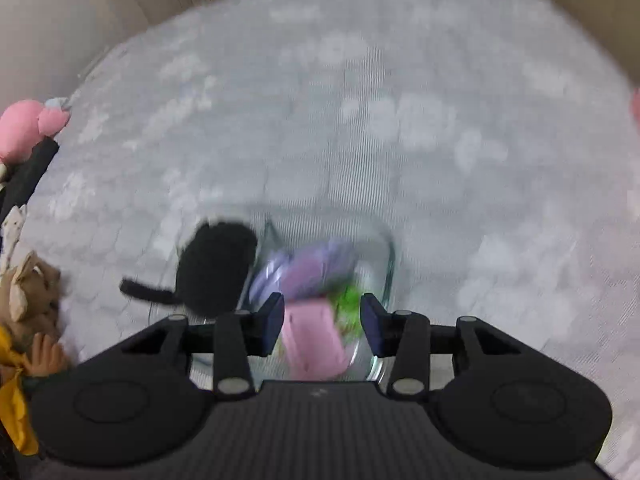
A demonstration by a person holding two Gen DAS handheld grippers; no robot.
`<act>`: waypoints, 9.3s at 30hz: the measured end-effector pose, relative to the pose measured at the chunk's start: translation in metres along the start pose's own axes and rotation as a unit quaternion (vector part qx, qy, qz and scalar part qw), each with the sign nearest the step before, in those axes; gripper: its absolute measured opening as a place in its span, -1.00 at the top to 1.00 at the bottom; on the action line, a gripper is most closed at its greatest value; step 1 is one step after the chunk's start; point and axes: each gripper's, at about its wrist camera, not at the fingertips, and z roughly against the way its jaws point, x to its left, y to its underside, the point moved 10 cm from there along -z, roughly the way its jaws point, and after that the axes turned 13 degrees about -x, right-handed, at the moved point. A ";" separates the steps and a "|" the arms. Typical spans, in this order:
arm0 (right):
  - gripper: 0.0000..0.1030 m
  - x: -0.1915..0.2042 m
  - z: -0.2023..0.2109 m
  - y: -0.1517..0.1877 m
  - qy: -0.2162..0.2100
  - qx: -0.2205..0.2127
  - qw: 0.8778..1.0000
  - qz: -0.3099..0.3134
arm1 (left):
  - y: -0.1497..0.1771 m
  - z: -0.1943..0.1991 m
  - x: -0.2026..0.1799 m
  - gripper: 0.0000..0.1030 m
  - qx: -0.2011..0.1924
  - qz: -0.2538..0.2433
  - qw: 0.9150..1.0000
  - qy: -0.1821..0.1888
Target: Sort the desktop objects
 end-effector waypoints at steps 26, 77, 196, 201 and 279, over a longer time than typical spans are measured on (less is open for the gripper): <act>0.47 0.102 0.012 0.013 -0.056 -0.049 0.988 0.136 | 0.006 0.016 0.003 -0.97 -0.009 0.048 0.998 0.034; 0.87 0.128 -0.040 0.016 -0.088 0.023 0.989 0.118 | 0.013 0.026 0.002 -1.00 -0.013 0.071 0.996 0.049; 0.66 -0.129 0.223 0.030 -0.060 -0.204 0.968 -0.131 | -0.026 0.091 -0.167 -1.00 -0.069 -0.238 0.969 -0.025; 0.55 -0.109 0.208 0.024 -0.005 -0.203 0.977 -0.069 | -0.023 0.061 -0.169 -1.00 -0.046 -0.197 0.979 0.007; -0.58 -0.161 0.079 0.179 -0.070 -0.182 0.957 -0.215 | 0.035 -0.004 -0.083 -1.00 -0.031 -0.072 0.996 -0.044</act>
